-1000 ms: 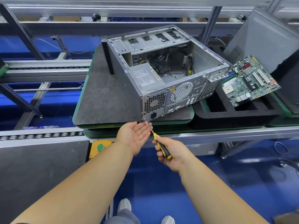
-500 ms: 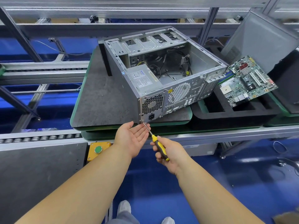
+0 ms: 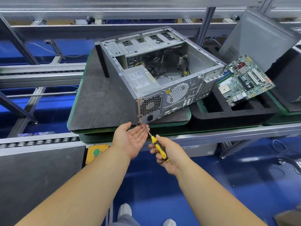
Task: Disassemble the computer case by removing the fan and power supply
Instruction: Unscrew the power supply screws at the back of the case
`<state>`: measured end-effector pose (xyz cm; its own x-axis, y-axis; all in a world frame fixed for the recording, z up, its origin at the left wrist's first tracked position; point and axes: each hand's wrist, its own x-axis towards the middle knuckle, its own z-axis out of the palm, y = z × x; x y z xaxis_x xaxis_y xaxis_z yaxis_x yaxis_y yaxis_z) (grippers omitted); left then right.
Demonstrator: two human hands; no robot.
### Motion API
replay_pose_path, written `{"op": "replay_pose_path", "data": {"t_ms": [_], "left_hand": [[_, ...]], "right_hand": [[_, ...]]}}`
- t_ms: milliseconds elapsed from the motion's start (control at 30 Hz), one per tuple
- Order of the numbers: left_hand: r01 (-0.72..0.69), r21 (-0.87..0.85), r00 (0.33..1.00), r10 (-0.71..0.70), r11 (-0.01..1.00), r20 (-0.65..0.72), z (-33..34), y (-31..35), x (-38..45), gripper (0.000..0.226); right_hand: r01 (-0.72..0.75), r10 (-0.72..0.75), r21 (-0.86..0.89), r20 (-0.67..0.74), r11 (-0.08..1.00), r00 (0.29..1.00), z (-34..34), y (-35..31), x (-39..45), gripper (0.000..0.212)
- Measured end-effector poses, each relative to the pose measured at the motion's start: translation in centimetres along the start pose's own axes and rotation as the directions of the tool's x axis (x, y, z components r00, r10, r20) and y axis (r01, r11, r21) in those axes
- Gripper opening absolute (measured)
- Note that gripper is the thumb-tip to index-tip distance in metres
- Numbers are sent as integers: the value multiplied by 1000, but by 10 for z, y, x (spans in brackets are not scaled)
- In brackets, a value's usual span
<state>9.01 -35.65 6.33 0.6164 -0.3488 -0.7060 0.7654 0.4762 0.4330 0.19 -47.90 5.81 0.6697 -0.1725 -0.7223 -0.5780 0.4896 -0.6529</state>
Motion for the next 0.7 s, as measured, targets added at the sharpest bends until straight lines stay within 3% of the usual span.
{"op": "replay_pose_path", "data": {"t_ms": [100, 467, 700], "left_hand": [[-14, 4, 1000, 14, 1000, -4, -1, -1, 0, 48], [-12, 55, 1000, 13, 998, -21, 2, 1, -2, 54], [-13, 51, 1000, 15, 999, -25, 2, 1, -2, 54]], "right_hand": [[-13, 14, -38, 18, 999, 1000, 1, 2, 1, 40], [56, -64, -131, -64, 990, 996, 5, 3, 3, 20], [-21, 20, -40, -27, 999, 999, 2, 0, 3, 38]]}}
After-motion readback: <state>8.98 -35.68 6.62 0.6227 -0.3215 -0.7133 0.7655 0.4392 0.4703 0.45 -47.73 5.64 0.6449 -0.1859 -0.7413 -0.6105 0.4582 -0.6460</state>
